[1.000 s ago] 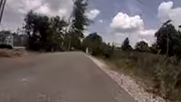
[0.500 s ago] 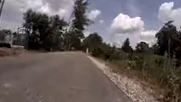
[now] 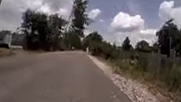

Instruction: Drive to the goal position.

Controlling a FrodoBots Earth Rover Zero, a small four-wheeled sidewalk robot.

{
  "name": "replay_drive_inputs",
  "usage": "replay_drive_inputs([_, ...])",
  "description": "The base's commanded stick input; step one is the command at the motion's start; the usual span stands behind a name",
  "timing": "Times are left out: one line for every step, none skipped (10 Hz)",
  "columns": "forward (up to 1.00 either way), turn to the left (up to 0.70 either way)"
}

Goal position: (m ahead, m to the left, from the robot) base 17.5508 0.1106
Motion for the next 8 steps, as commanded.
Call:
replay_drive_inputs([0.7, 0.0])
replay_drive_inputs([0.7, 0.0])
replay_drive_inputs([0.7, 0.0])
replay_drive_inputs([0.7, 0.0])
replay_drive_inputs([0.7, 0.0])
replay_drive_inputs([0.7, 0.0])
replay_drive_inputs([0.7, 0.0])
replay_drive_inputs([0.7, 0.0])
